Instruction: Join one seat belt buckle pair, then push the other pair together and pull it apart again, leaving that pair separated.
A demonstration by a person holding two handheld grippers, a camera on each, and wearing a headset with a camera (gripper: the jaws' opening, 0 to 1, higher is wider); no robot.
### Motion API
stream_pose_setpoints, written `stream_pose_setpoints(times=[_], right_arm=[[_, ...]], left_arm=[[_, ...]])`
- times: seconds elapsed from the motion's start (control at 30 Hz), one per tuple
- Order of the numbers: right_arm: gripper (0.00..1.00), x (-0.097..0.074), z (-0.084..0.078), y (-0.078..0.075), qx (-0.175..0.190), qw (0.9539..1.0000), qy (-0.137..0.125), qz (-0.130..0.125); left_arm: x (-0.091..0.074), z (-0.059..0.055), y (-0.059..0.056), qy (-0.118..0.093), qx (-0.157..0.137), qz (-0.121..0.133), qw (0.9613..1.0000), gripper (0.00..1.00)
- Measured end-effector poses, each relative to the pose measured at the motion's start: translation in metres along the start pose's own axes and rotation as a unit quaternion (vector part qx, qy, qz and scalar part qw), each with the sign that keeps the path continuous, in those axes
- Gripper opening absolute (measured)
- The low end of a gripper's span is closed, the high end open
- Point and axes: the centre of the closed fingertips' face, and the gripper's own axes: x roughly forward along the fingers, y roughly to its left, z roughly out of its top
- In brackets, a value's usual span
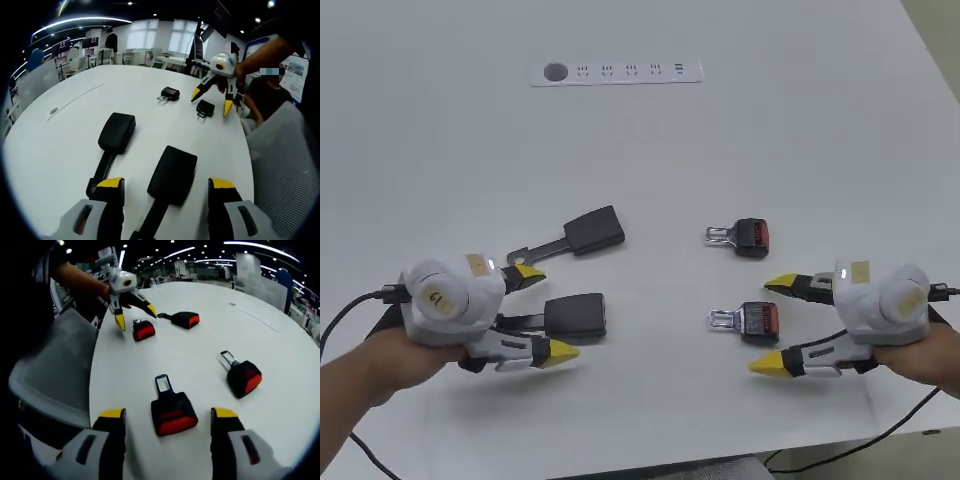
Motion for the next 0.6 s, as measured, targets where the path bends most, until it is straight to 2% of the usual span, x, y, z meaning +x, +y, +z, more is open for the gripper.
stream_pose_setpoints(times=[0.1,0.2,0.3,0.37,0.4,0.43,0.47,0.6], right_arm=[[0.64,0.001,-0.002,0.004,-0.005,0.9999,0.012,0.011],[0.60,0.000,0.003,0.003,-0.016,0.9997,0.011,0.014],[0.50,-0.001,0.005,0.005,-0.020,0.9994,0.015,0.024],[0.48,-0.001,0.006,0.004,-0.023,0.9992,0.016,0.026],[0.47,-0.001,0.006,0.003,-0.020,0.9993,0.015,0.029],[0.46,-0.002,0.006,0.002,-0.020,0.9992,0.016,0.030],[0.45,-0.001,0.005,0.000,-0.024,0.9991,0.018,0.030],[0.39,-0.001,0.003,-0.003,-0.035,0.9986,0.025,0.030]], left_arm=[[0.004,-0.003,-0.001,0.012,0.025,-0.007,0.9996,0.60],[0.008,-0.007,0.001,0.019,0.034,-0.009,0.9992,0.56],[0.010,-0.009,0.002,0.024,0.041,-0.013,0.9988,0.50],[0.010,-0.015,-0.001,0.039,0.056,-0.024,0.9974,0.41],[0.010,-0.013,0.000,0.035,0.082,-0.024,0.9957,0.40],[0.009,-0.016,-0.002,0.039,0.070,-0.023,0.9965,0.39],[0.009,-0.016,-0.002,0.038,0.071,-0.026,0.9964,0.39],[0.008,-0.018,-0.005,0.045,0.100,-0.043,0.9930,0.35]])
